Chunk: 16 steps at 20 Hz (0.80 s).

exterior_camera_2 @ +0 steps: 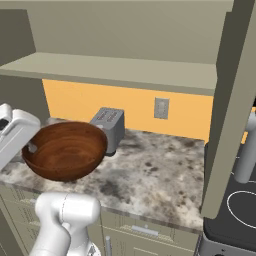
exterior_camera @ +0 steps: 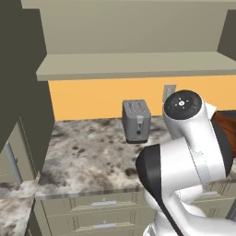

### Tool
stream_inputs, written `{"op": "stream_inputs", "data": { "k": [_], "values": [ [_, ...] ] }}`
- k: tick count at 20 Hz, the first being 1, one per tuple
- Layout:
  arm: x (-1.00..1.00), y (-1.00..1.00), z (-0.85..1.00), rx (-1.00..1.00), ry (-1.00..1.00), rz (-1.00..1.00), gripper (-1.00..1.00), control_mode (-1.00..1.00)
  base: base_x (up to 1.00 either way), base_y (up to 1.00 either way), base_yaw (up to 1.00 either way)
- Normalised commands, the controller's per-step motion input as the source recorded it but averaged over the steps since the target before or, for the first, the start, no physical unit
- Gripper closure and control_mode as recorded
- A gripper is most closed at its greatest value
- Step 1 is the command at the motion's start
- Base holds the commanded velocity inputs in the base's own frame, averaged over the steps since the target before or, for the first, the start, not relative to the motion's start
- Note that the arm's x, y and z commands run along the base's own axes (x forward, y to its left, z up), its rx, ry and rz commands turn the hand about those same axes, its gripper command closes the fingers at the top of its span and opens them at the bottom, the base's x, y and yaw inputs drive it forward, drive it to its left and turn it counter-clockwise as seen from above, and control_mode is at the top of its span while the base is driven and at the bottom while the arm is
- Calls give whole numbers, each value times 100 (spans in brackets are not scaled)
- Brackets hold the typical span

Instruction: Pick up the bowls from the cabinet and place each bowl in front of a stool on the dining counter.

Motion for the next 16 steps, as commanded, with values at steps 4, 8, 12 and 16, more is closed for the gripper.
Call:
{"op": "stream_inputs", "data": {
  "k": [4,8,12,16],
  "values": [
    [0,0,-11,0,2,0,100,-100,0,0,0],
    [0,0,-1,0,0,0,100,-100,0,0,0],
    [-6,0,-2,0,0,0,100,-100,0,0,0],
    [0,0,0,0,0,0,100,100,-53,-18,0]
  ]
}}
